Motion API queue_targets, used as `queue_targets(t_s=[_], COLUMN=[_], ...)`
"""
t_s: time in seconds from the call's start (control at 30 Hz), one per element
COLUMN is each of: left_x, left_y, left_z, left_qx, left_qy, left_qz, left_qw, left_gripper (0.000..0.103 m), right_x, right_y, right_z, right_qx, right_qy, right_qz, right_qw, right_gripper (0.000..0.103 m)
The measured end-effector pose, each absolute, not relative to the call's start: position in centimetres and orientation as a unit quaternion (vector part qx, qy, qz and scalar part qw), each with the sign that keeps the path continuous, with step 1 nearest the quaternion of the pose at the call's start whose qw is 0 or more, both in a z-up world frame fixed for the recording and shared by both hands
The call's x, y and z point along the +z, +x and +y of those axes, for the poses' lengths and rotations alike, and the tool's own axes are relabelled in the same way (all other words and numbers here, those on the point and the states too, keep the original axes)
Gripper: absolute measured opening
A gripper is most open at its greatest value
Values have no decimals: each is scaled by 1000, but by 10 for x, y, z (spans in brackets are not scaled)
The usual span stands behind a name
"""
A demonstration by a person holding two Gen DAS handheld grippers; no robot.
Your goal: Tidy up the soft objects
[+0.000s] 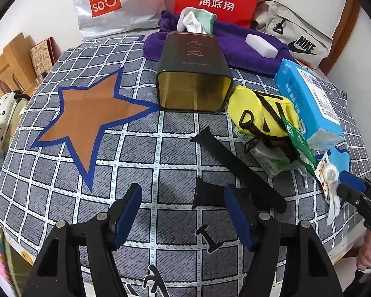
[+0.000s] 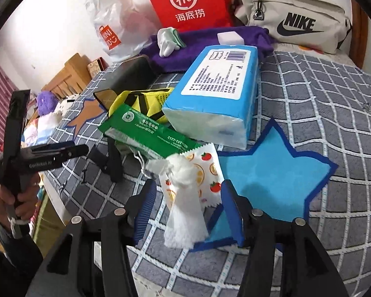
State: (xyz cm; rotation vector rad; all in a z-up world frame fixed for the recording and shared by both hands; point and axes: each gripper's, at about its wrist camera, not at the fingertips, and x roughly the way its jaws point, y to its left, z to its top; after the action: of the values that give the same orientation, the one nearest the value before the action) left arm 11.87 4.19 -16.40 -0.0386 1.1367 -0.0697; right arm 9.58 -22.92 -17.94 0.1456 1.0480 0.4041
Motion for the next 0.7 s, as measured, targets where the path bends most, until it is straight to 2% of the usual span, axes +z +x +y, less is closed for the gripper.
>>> queue_targets(t_s=[0.03, 0.07, 0.1, 0.37, 0.57, 0.7], left_x=[-164, -165, -165, -164, -171, -177], left_y=[119, 119, 119, 116, 107, 101], left_z=[42, 42, 43, 50, 39, 30], left_qx=[-33, -33, -33, -41, -55, -84], left_qy=[-19, -19, -18, -27, -5, -22], left_qz=[538, 539, 540, 538, 552, 566], left_qw=[842, 841, 841, 841, 832, 820], left_gripper=[67, 67, 67, 67, 67, 67], right_x=[-182, -185, -188, -153, -147, -163], right_y=[98, 100, 101, 89, 86, 91], right_z=[-226, -220, -214, -229, -254, -254], right_qx=[192, 192, 196, 199, 181, 204], right_qy=[64, 53, 42, 75, 105, 131], right_qz=[497, 500, 500, 438, 438, 470], right_qw=[844, 843, 842, 874, 875, 848], right_gripper=[52, 42, 16, 15, 18, 18])
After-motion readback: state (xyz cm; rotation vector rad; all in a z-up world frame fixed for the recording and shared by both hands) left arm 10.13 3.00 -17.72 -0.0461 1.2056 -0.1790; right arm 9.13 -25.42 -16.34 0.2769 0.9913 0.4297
